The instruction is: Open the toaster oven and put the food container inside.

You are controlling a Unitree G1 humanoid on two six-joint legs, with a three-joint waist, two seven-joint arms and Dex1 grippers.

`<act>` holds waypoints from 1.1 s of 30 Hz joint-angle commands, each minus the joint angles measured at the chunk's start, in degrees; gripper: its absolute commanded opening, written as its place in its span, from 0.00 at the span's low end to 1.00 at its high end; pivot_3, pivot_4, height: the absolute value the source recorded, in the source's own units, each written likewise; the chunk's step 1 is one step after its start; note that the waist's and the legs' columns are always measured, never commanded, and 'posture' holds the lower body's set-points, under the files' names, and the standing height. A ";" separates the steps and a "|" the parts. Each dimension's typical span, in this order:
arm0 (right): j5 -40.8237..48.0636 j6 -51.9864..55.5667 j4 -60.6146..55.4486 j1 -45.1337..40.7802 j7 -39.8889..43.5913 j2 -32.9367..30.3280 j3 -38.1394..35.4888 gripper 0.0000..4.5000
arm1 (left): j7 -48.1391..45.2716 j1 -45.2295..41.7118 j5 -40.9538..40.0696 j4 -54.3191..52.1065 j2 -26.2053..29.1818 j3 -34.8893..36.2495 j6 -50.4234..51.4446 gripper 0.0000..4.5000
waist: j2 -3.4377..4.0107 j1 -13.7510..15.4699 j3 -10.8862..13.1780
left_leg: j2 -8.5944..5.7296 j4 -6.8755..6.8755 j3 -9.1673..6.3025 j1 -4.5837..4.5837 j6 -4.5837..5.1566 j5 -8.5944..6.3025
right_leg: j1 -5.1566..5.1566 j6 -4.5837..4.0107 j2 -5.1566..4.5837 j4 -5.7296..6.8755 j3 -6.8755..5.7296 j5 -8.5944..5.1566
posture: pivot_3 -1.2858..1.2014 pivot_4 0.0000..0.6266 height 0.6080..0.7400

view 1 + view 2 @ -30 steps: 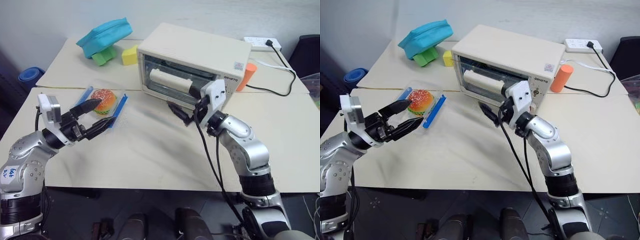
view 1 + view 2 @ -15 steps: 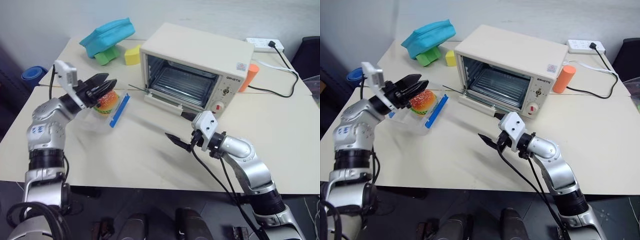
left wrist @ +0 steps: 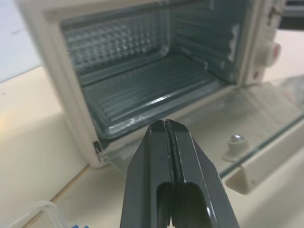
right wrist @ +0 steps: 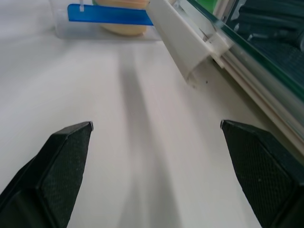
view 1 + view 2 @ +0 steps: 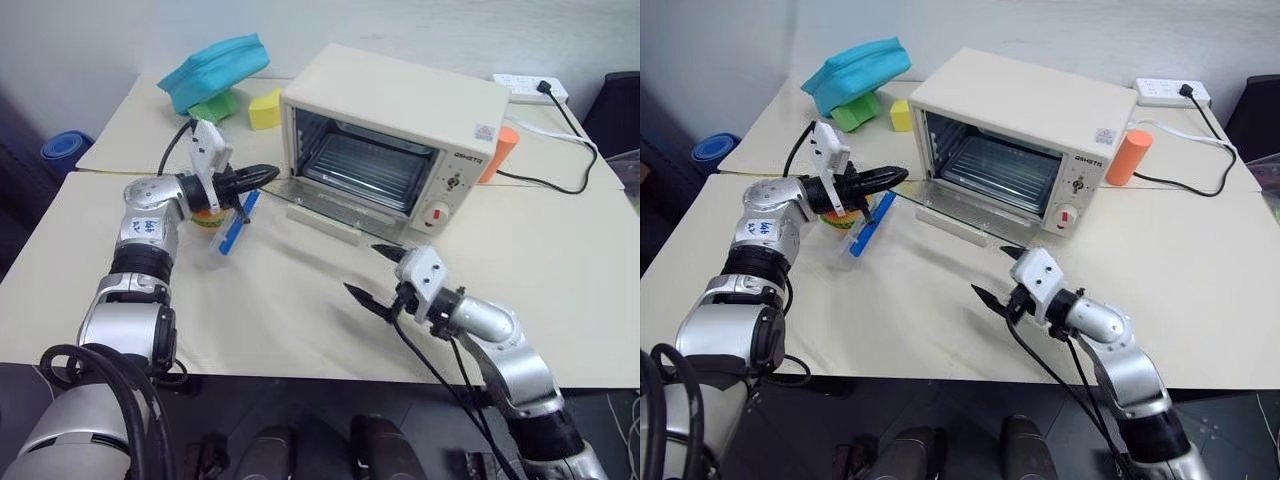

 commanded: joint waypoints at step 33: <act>19.72 -8.14 3.25 3.00 14.69 -5.00 -15.48 1.00 | 9.75 30.92 -14.16 -54.01 4.99 12.51 30.51 0.67 | -0.16 -0.31 0.09 | 0.16 0.29 0.23 0.18 0.11 -0.14 | 0.12 0.16 -0.29 -0.07 0.77 0.07 | 0.52 0.24 1.00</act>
